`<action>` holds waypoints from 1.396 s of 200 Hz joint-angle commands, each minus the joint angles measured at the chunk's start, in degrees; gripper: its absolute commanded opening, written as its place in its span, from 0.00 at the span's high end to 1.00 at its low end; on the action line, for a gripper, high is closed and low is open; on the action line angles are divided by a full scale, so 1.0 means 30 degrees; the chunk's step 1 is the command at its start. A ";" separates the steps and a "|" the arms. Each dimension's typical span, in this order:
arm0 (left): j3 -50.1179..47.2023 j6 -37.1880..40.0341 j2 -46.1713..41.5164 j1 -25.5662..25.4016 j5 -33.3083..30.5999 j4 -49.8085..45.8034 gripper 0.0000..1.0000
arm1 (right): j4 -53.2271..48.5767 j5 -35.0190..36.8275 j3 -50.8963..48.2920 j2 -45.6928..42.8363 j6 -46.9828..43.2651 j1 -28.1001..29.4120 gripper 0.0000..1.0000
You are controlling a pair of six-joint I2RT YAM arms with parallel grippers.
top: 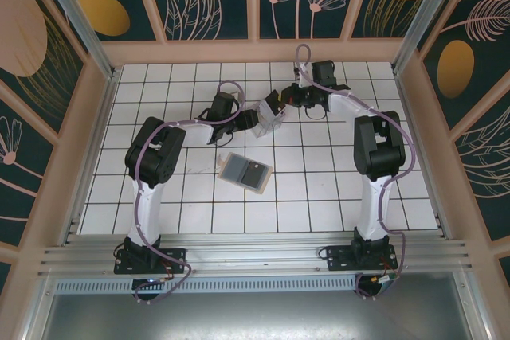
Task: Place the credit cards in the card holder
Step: Pick up several credit cards from the storage box.
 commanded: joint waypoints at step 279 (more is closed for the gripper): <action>-0.0290 0.0062 0.0339 -0.0058 0.0198 -0.2347 0.41 | 0.0190 0.0597 -0.0350 -0.1142 -0.0121 -0.0201 1.00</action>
